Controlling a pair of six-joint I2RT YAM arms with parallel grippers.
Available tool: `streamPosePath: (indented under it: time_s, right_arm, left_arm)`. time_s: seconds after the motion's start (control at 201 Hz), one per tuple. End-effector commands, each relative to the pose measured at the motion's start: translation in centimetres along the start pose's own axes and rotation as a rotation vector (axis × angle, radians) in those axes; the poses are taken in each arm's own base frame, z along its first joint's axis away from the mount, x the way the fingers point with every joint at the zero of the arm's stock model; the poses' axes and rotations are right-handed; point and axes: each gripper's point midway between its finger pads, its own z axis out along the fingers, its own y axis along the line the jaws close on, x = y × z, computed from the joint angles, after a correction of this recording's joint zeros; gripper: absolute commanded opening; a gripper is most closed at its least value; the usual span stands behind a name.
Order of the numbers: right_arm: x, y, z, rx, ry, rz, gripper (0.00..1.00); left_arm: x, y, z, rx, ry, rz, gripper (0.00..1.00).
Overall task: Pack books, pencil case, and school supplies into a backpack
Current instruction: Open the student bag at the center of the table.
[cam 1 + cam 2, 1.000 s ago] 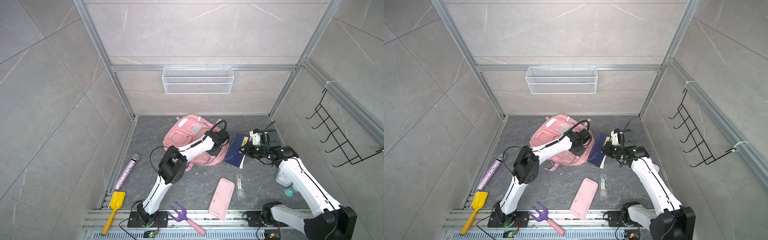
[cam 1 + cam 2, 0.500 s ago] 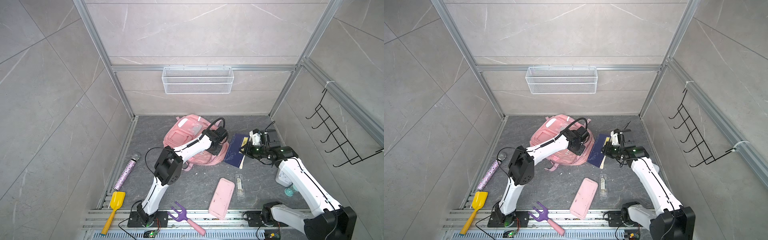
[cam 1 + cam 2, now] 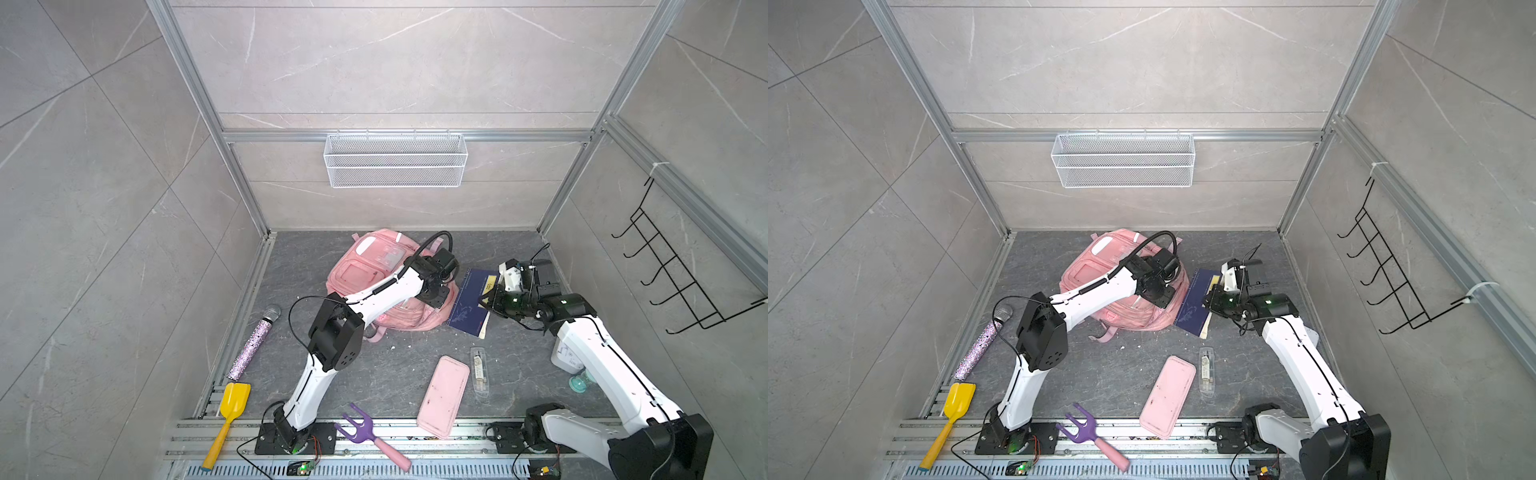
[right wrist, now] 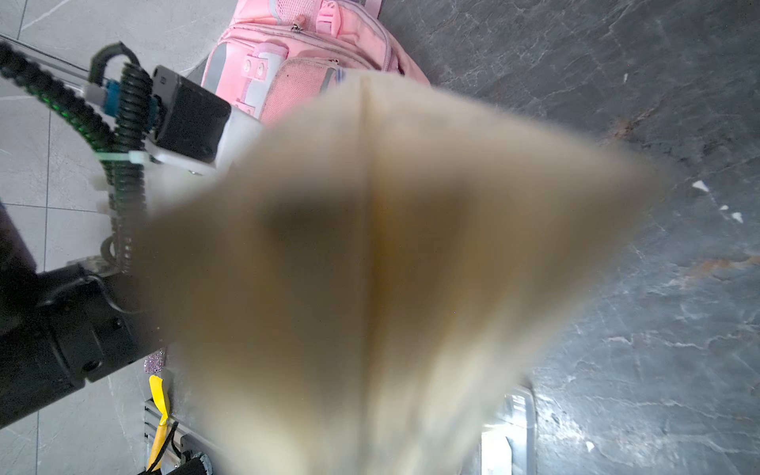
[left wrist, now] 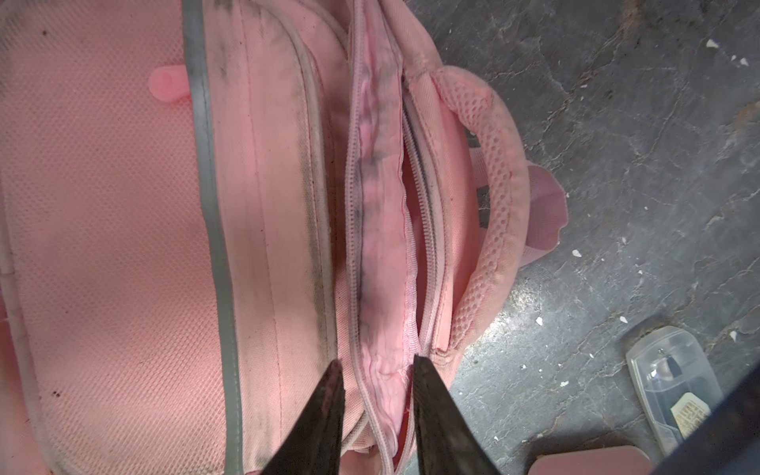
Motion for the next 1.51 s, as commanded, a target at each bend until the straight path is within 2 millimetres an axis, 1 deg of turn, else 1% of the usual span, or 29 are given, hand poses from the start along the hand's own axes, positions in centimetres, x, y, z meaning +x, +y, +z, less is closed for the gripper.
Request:
streamPosePath:
  time_s: [0.0, 0.139, 0.264, 0.383, 0.513, 0.737, 0.836, 0.891, 0.921, 1.03, 1.125, 1.215, 1.364, 1.419, 1.508]
  right_arm:
    - [-0.3, 0.5, -0.6, -0.027, -0.028, -0.039, 0.0]
    - [-0.2, 0.5, -0.5, -0.028, -0.024, -0.039, 0.0]
    - [-0.2, 0.5, -0.5, -0.029, -0.025, -0.038, 0.0]
    - [-0.2, 0.5, -0.5, -0.029, -0.024, -0.037, 0.0]
    - [-0.1, 0.5, -0.4, -0.03, -0.022, -0.035, 0.0]
    - [-0.1, 0.5, -0.4, -0.031, -0.023, -0.035, 0.0]
    - [-0.1, 0.5, -0.3, -0.031, -0.021, -0.035, 0.0]
    - [-0.1, 0.5, -0.3, -0.032, -0.02, -0.035, 0.0]
    - [-0.1, 0.5, -0.3, -0.033, -0.02, -0.034, 0.0]
    - [-0.2, 0.5, -0.4, -0.032, -0.024, -0.034, 0.0]
    - [-0.2, 0.4, -0.2, -0.03, -0.026, -0.032, 0.0]
    - [-0.3, 0.4, 0.2, -0.039, -0.025, -0.022, 0.0]
    - [-0.6, 1.4, 1.0, -0.103, -0.016, 0.003, 0.0]
    - [-0.9, 1.9, 1.3, -0.134, -0.017, 0.012, 0.0]
    - [-1.4, 2.9, 1.8, -0.193, -0.011, 0.04, 0.0]
  left_arm:
    - [-0.2, 0.3, 0.6, 0.005, 0.01, -0.03, 0.32]
    - [0.4, 0.8, 1.6, 0.013, 0.034, -0.049, 0.32]
    - [0.7, 0.8, 2.1, 0.03, 0.046, -0.06, 0.32]
    - [1.0, -0.1, 2.4, 0.083, 0.057, -0.07, 0.32]
    - [1.2, -1.7, 2.5, 0.181, 0.064, -0.073, 0.33]
    - [1.6, -1.7, 2.9, 0.197, 0.075, -0.085, 0.32]
    - [1.3, -1.6, 2.7, 0.2, 0.065, -0.091, 0.29]
    - [1.0, -1.6, 2.4, 0.201, 0.055, -0.094, 0.24]
    - [0.7, -1.6, 2.0, 0.204, 0.045, -0.092, 0.17]
    - [-0.4, -1.3, 0.6, 0.196, 0.015, -0.089, 0.0]
    - [-1.4, -0.8, -1.4, 0.169, -0.017, -0.07, 0.0]
    - [-2.7, -0.4, -3.9, 0.155, -0.061, -0.047, 0.0]
    - [-4.5, 0.2, -8.5, 0.132, -0.135, 0.0, 0.0]
    - [-4.9, 0.9, -10.0, 0.095, -0.16, 0.011, 0.0]
    - [-5.2, 2.2, -11.9, 0.026, -0.186, 0.025, 0.0]
